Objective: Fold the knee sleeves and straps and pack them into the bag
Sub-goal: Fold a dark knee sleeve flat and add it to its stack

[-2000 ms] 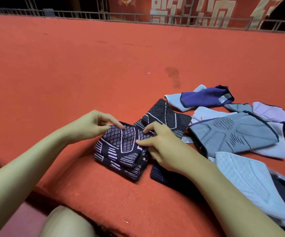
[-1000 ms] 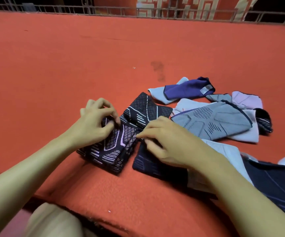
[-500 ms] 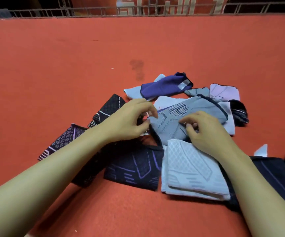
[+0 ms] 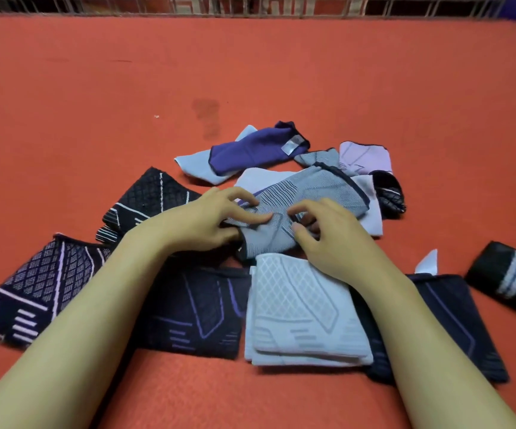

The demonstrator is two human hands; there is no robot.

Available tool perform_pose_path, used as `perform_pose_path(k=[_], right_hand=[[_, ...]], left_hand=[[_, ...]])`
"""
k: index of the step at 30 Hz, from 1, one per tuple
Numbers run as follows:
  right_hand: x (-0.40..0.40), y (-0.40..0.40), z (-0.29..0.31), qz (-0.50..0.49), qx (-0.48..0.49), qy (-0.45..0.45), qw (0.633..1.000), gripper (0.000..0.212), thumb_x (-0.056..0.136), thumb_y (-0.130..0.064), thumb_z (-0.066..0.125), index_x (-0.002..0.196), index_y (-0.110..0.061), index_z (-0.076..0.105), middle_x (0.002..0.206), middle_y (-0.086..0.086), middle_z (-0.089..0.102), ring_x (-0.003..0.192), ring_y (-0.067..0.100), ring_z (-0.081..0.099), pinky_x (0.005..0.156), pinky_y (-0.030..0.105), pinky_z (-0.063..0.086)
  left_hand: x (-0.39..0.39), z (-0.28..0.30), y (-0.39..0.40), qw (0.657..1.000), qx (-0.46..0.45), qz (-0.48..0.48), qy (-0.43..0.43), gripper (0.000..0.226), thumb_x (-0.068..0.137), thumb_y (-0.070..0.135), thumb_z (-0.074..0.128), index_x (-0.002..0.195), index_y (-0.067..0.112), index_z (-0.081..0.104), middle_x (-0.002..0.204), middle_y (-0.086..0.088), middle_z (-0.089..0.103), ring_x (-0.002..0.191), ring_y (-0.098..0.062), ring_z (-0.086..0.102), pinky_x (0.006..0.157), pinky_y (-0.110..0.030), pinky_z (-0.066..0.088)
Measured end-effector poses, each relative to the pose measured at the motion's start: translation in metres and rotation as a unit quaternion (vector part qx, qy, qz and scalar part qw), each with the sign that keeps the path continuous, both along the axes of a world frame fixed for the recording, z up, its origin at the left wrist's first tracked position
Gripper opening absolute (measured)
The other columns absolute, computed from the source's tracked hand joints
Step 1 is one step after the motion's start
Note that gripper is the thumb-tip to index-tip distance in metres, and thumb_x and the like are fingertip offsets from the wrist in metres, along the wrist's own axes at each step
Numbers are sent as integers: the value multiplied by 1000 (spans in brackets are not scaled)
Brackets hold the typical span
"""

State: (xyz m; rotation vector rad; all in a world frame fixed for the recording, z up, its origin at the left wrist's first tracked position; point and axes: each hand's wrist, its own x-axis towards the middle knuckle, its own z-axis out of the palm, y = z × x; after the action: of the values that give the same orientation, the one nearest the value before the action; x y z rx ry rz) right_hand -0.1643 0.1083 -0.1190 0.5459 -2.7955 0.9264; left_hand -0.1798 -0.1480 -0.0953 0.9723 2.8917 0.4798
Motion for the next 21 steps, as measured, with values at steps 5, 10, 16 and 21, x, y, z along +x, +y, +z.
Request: perform_pose_path(k=[5, 10, 16, 21], right_hand=[[11, -5, 15, 14, -78, -18, 997, 57, 87, -77, 47, 122, -35, 67, 111, -13, 61, 101, 4, 60, 97, 35, 52], [18, -11, 18, -6, -77, -6, 997, 75, 83, -72, 61, 143, -28, 53, 142, -12, 46, 134, 6, 37, 114, 26, 31], [11, 0, 21, -112, -131, 117, 978, 40, 91, -52, 66, 114, -22, 54, 95, -4, 56, 91, 15, 53, 86, 40, 49], [18, -12, 23, 75, -137, -25, 987, 65, 81, -66, 68, 132, -35, 43, 125, -11, 56, 120, 3, 55, 100, 26, 46]], left_hand=[[9, 17, 17, 977, 161, 118, 79, 24, 92, 19, 55, 84, 26, 77, 70, 12, 65, 63, -5, 55, 62, -23, 40], [21, 10, 61, 924, 289, 241, 69, 39, 92, 32, 61, 66, 3, 56, 57, -7, 51, 56, -7, 36, 55, -31, 33], [31, 11, 79, 760, 549, 308, -162, 13, 102, 9, 60, 95, 3, 69, 69, -2, 65, 45, -10, 58, 44, -22, 50], [33, 16, 86, 709, 644, 227, -179, 12, 98, 0, 62, 95, 10, 69, 92, -11, 77, 81, -24, 75, 70, -33, 63]])
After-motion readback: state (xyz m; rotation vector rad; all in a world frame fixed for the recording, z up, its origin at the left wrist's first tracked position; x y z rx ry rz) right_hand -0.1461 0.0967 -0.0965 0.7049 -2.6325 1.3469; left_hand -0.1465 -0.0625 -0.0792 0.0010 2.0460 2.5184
